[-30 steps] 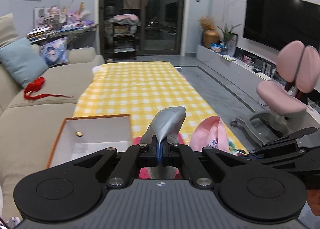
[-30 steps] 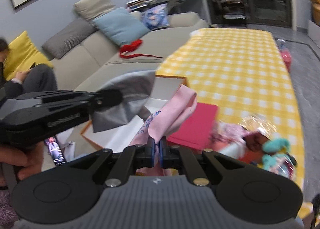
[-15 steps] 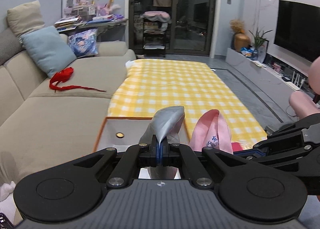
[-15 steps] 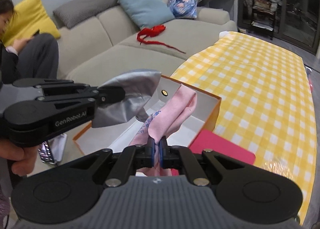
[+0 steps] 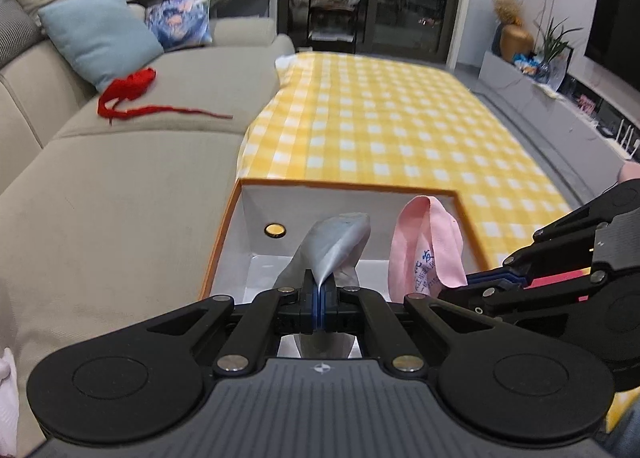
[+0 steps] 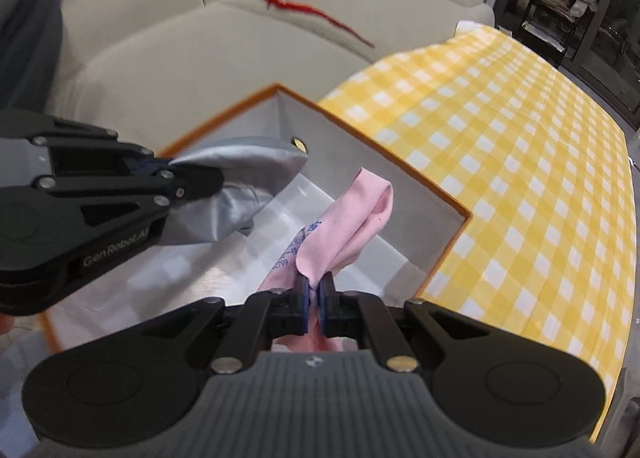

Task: Organize soft objects
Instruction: 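Carry the grey and pink cloths with both grippers over the white box, then open both grippers to drop the cloths into the white box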

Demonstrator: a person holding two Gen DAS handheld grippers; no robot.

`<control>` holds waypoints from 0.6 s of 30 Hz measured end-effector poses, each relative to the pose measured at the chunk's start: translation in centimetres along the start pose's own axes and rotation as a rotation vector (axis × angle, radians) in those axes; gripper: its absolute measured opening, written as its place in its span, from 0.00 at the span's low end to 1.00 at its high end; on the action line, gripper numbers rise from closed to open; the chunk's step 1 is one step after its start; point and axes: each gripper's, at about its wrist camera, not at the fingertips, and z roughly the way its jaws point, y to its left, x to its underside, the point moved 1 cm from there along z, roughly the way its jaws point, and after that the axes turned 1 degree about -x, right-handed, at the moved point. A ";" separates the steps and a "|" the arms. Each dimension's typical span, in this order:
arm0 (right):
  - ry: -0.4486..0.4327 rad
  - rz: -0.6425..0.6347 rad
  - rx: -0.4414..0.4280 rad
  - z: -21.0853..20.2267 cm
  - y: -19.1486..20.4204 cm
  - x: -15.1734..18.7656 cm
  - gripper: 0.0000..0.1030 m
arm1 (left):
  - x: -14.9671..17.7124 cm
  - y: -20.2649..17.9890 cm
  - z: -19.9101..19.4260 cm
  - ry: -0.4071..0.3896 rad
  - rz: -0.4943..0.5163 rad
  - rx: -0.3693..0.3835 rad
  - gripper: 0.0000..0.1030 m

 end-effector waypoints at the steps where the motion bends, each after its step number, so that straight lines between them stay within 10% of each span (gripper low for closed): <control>1: 0.013 -0.007 0.004 0.7 -0.1 -0.2 0.02 | 0.0 0.1 0.6 0.007 0.004 -0.006 0.01; 18: 0.134 -0.059 0.031 7.4 -0.4 -1.8 0.15 | -0.1 0.8 5.5 0.075 0.060 -0.099 0.15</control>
